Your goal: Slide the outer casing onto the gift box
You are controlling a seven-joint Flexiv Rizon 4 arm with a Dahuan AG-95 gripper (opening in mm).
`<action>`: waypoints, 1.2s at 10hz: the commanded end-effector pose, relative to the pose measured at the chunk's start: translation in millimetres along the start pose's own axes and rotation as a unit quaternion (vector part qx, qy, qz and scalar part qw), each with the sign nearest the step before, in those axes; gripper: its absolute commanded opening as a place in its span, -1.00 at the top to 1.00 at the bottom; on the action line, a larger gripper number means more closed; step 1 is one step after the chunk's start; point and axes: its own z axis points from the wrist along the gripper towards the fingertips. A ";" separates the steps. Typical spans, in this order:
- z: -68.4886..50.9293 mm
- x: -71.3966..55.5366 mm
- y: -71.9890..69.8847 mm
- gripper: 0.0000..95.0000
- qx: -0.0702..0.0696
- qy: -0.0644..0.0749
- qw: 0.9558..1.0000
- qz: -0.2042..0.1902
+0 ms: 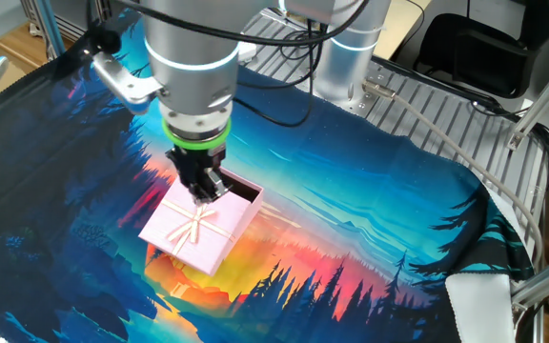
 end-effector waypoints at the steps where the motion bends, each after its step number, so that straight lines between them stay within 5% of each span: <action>1: 5.2 -7.1 1.2 1.00 -0.001 0.003 1.000 0.000; 4: 11.5 -8.6 5.4 1.00 0.005 0.005 1.000 0.004; 12: -2.3 -4.8 2.7 1.00 0.022 -0.006 1.000 -0.001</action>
